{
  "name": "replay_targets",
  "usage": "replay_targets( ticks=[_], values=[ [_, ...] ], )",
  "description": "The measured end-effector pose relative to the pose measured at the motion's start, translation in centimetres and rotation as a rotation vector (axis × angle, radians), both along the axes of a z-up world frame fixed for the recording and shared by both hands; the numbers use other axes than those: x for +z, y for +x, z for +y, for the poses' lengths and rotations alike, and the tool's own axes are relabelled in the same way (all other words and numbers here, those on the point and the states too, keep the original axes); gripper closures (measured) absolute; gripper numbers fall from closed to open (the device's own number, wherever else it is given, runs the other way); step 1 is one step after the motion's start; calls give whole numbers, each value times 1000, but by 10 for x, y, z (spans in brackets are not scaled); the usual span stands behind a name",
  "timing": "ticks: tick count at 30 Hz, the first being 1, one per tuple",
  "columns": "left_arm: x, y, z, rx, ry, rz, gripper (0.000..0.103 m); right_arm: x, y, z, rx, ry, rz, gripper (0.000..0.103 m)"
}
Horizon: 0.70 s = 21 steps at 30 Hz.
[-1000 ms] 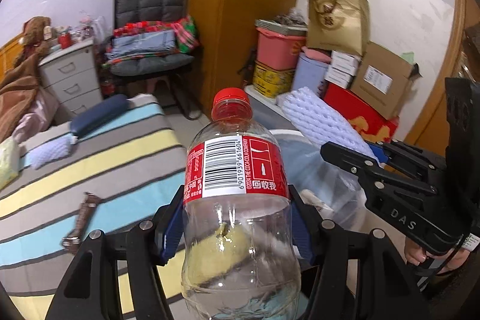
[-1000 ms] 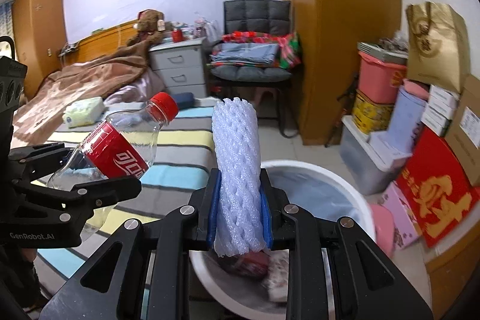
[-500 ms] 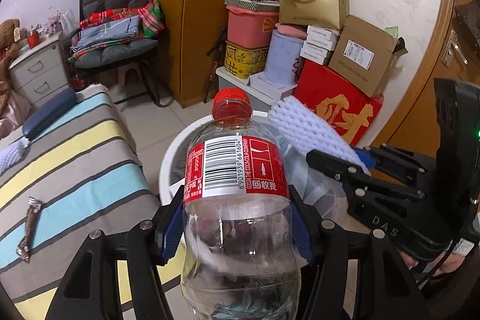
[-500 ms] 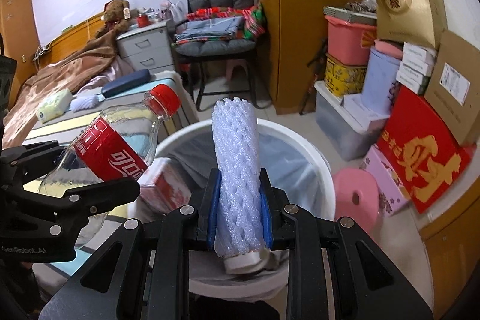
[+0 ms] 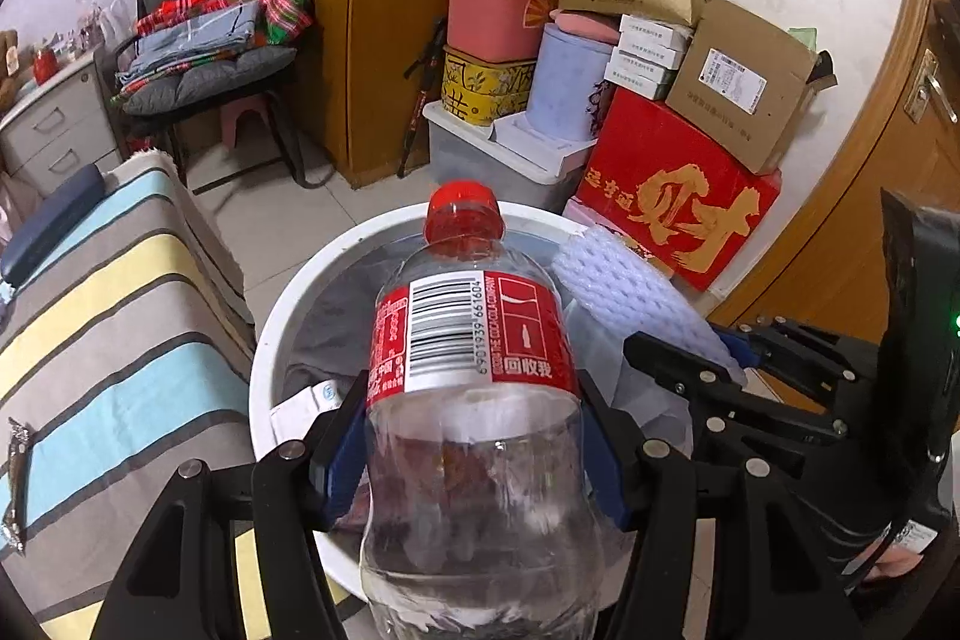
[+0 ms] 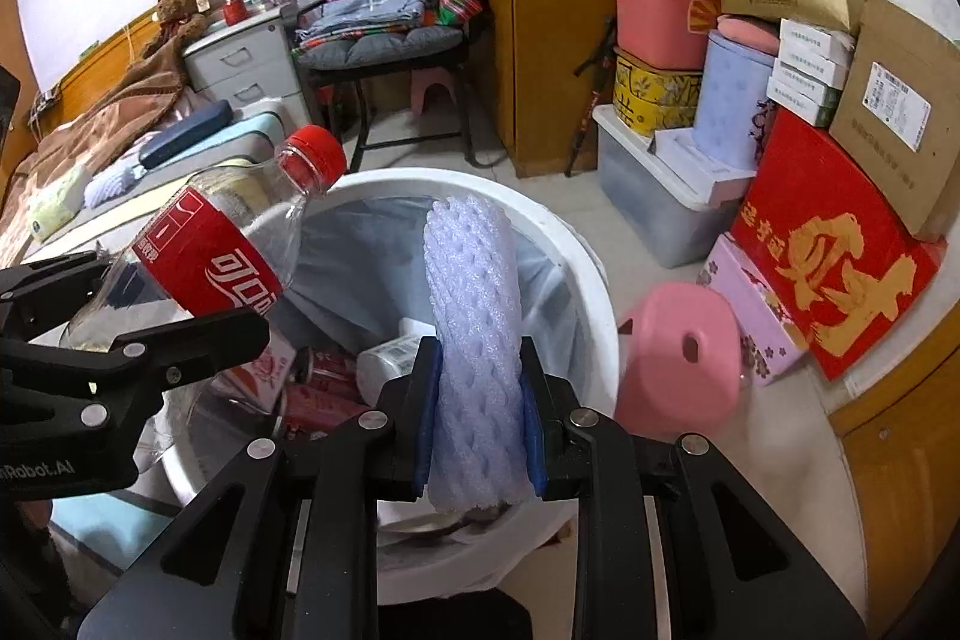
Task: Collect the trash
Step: 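Open both tools to drop the bottle and foam net into the bin, then move both tools back toward the coffee sachet and second foam net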
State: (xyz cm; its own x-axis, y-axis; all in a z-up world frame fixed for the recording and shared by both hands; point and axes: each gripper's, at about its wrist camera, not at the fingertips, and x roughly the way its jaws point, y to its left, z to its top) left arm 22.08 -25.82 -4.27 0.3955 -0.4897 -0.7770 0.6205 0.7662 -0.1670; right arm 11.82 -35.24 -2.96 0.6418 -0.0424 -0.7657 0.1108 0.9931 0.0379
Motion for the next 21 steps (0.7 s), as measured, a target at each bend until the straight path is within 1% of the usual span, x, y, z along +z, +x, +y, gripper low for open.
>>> replay_targets(
  ticks=[3,4,6,8,9,12,21],
  values=[
    [-3,4,-2,12,11,-7,40,-1,2,-1,9,2,2,77],
    [-3,5,-2,19,9,-3,39,-1,2,-1,7,-8,1,76],
    [-3,6,1,26,-2,8,37,-2,3,-2,3,-18,1,70],
    [-1,5,4,33,-16,-6,36,-1,2,-2,6,-12,-5,56],
    [0,5,6,38,-23,-8,36,0,1,-3,5,-9,-11,53],
    [4,6,12,45,-52,2,35,2,0,-3,-3,-7,-22,52],
    [15,1,34,73,-51,-39,35,10,-2,3,-7,-4,-54,52]
  ],
)
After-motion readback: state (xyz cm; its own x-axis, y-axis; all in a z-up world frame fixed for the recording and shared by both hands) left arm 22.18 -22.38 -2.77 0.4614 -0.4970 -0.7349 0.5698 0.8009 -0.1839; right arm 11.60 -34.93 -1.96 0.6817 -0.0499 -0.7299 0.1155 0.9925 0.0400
